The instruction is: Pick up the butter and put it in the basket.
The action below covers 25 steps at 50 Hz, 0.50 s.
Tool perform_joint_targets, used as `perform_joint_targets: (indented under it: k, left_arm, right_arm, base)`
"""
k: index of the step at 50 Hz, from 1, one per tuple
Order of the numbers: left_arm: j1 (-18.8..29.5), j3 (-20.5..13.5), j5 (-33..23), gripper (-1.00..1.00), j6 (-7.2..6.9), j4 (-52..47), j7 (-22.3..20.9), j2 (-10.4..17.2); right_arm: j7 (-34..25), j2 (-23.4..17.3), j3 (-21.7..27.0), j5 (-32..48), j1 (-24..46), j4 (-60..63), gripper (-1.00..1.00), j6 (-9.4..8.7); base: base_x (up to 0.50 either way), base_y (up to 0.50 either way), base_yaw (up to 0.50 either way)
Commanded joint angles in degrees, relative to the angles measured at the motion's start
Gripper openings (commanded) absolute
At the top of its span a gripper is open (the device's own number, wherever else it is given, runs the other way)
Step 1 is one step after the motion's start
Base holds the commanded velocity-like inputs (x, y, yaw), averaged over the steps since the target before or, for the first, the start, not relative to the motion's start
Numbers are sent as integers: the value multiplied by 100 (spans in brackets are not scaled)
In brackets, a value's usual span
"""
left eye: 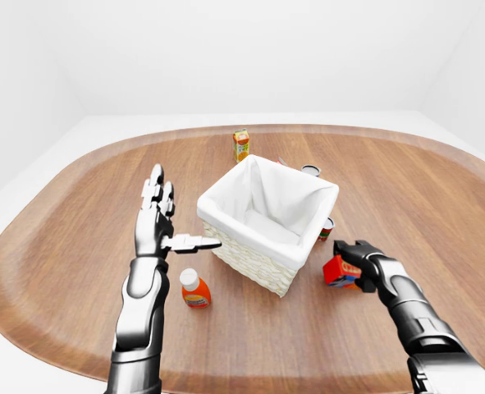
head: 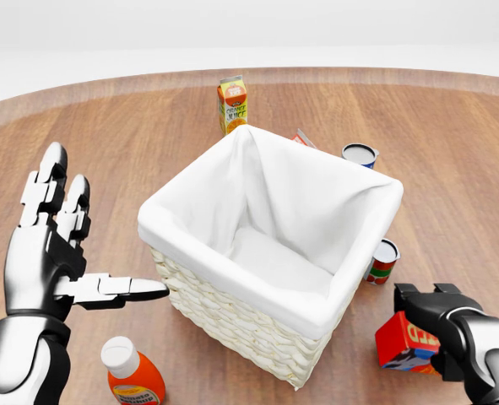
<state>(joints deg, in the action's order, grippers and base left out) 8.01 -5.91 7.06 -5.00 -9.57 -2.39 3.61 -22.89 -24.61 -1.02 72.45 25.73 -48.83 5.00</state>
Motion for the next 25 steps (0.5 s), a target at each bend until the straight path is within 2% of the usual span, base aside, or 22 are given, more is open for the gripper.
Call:
perform_joint_targets:
  k: [1, 4, 6, 10, 15, 19, 25]
  left_arm:
    - [22, -8, 5, 100, 0, -31, 2, 9]
    - [29, -11, 6, 100, 0, -28, 4, 9]
    - [38, -4, 0, 100, 0, -32, 2, 11]
    - [41, 1, -1, 100, 0, -57, 3, 10]
    - [43, -11, 8, 100, 0, -81, 10, 10]
    - [49, -6, 5, 100, 0, -80, 10, 10]
    - [62, -10, 4, 100, 0, -104, 15, 16]
  right_arm:
    - [-1483, -181, 692, -1282, -428, 1461, -100, 0]
    - [-1678, -224, 804, -1635, -291, 1606, -100, 0]
    - [-1711, -482, 1056, -2118, -410, 1520, -100, 0]
    - [-1389, -943, 1289, -2634, -451, 829, -100, 0]
    - [-1336, -1191, 1471, -3369, -411, 508, -100, 0]
    - [-1121, -1381, 1556, -3439, -300, 517, -100, 0]
    - [-1277, -1498, 1678, -3926, 68, 877, -100, 0]
  base:
    - [0, 0, 0]
    - [0, 0, 0]
    - [0, 0, 0]
    - [0, 0, 0]
    - [0, 0, 0]
    - [0, 0, 0]
    - [0, 0, 0]
